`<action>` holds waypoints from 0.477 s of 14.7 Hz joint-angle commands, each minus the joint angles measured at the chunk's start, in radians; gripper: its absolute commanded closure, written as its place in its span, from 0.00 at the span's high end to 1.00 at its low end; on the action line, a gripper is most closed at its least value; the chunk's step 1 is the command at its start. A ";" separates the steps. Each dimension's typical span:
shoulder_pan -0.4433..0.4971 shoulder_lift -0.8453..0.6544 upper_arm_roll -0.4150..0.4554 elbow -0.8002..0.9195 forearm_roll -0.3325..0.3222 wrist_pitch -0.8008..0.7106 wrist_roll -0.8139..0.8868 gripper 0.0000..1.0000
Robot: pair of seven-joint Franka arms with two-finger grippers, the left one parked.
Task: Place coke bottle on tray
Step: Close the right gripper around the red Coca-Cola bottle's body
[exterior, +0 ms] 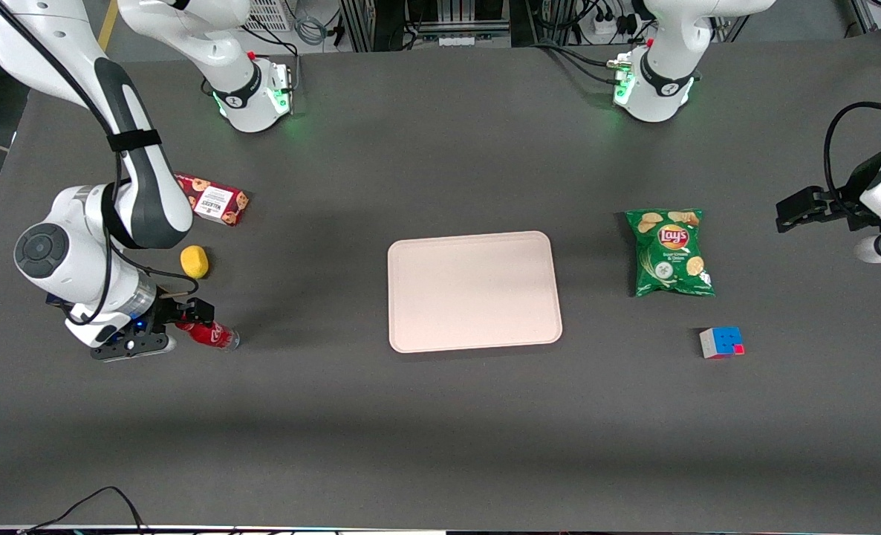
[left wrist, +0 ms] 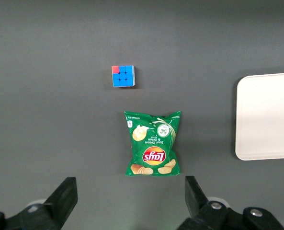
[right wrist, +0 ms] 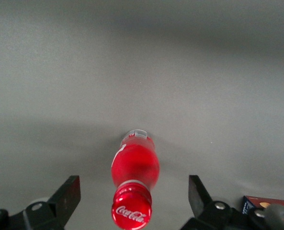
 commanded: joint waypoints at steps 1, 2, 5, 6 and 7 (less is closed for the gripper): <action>0.004 -0.021 0.003 -0.026 -0.014 0.010 0.012 0.95; 0.004 -0.021 0.003 -0.027 -0.014 0.009 0.012 0.90; 0.002 -0.021 0.004 -0.029 -0.012 0.009 0.009 0.69; 0.002 -0.022 0.004 -0.029 -0.009 0.004 0.009 0.57; 0.002 -0.024 0.006 -0.029 -0.008 0.003 0.009 0.47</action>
